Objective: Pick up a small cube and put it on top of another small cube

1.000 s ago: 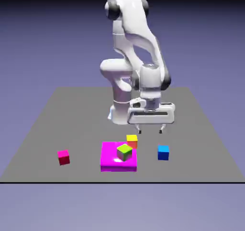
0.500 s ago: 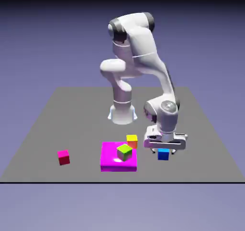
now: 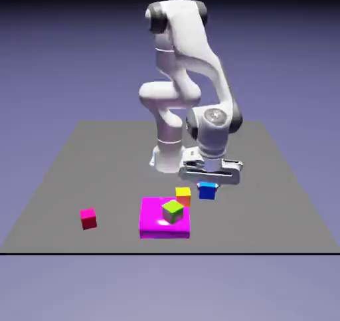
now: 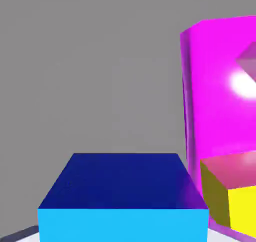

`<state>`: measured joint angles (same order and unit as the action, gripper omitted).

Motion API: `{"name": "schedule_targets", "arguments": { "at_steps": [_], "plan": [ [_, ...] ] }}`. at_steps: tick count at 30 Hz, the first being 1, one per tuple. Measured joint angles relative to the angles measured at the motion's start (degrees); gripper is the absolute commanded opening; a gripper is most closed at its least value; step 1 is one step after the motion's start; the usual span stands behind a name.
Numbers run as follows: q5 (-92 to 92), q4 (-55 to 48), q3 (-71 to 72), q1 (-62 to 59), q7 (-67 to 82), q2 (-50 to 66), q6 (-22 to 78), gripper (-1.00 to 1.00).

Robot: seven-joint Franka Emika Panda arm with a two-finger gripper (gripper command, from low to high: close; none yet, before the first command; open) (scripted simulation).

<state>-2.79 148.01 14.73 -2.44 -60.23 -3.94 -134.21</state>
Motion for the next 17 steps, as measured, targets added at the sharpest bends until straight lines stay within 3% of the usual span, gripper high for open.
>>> {"name": "schedule_targets", "arguments": {
  "at_steps": [4,9,10,12,17],
  "plan": [
    [-1.96,1.97,-6.19,0.10,8.14,-8.28,6.25,-1.00],
    [-1.19,5.84,-5.99,0.33,7.48,0.34,-6.19,-1.00],
    [-1.18,5.86,-5.99,0.31,7.48,0.39,-6.27,1.00],
    [-1.05,5.86,-5.96,0.28,7.38,0.39,-6.27,1.00],
    [-1.75,2.00,-6.19,0.09,8.01,-8.22,6.17,1.00]
  ]
}}
